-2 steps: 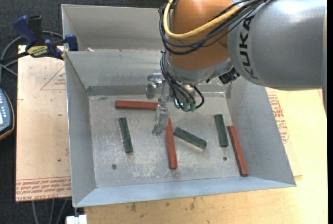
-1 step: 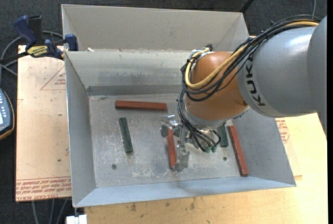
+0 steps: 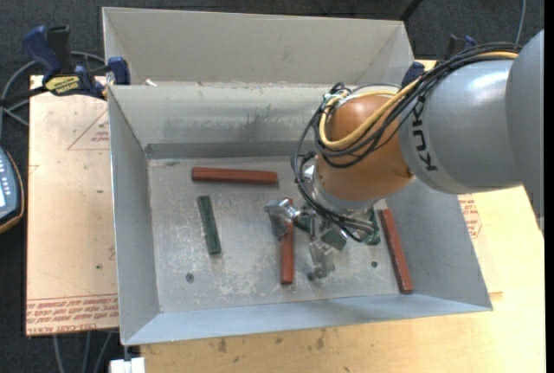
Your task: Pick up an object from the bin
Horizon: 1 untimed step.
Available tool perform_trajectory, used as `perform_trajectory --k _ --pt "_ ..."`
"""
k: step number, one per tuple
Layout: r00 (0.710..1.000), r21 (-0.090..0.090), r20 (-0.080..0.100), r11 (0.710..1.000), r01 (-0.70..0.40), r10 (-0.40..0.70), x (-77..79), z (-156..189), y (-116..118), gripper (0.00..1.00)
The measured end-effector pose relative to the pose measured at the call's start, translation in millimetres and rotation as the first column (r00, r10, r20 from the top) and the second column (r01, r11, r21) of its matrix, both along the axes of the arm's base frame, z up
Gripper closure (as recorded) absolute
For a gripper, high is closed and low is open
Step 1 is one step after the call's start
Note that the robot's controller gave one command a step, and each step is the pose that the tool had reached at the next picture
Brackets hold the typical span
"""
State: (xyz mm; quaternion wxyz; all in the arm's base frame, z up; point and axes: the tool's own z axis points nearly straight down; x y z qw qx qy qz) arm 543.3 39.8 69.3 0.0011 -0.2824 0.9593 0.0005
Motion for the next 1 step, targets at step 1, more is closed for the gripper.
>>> perform_trajectory --k 1 --pt "1.0 0.0 0.0 1.0 -0.001 0.001 0.5 2.2 0.8 1.0"
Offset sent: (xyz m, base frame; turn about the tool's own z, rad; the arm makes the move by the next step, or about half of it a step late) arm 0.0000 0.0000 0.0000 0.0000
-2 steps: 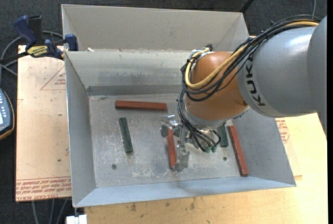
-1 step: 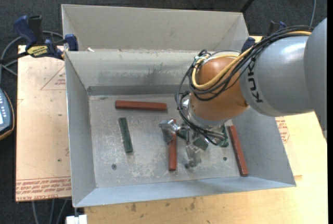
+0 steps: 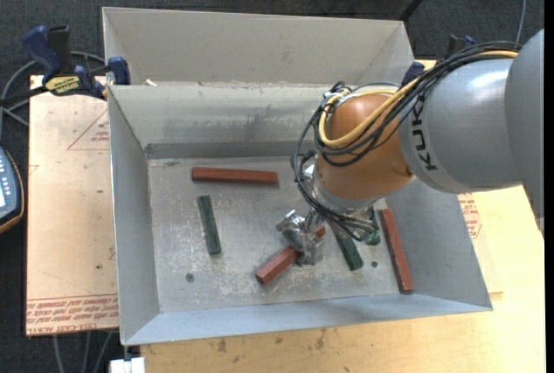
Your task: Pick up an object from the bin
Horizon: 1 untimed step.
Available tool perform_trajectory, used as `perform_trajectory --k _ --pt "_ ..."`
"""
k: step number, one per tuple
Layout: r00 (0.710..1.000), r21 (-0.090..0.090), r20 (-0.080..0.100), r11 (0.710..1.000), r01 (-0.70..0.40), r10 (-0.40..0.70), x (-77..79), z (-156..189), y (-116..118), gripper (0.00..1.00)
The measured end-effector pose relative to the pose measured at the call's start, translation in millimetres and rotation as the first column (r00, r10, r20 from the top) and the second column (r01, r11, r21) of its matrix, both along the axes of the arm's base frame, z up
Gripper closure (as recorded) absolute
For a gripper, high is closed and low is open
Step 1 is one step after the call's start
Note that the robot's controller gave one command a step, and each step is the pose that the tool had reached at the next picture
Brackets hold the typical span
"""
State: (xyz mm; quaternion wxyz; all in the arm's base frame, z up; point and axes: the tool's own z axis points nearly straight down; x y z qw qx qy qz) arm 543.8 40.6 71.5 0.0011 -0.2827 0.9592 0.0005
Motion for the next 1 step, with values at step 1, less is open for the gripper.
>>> perform_trajectory --k 1 --pt "1.0 0.0 0.009 1.0 0.017 -0.017 -7.7 154.7 -10.2 1.0"
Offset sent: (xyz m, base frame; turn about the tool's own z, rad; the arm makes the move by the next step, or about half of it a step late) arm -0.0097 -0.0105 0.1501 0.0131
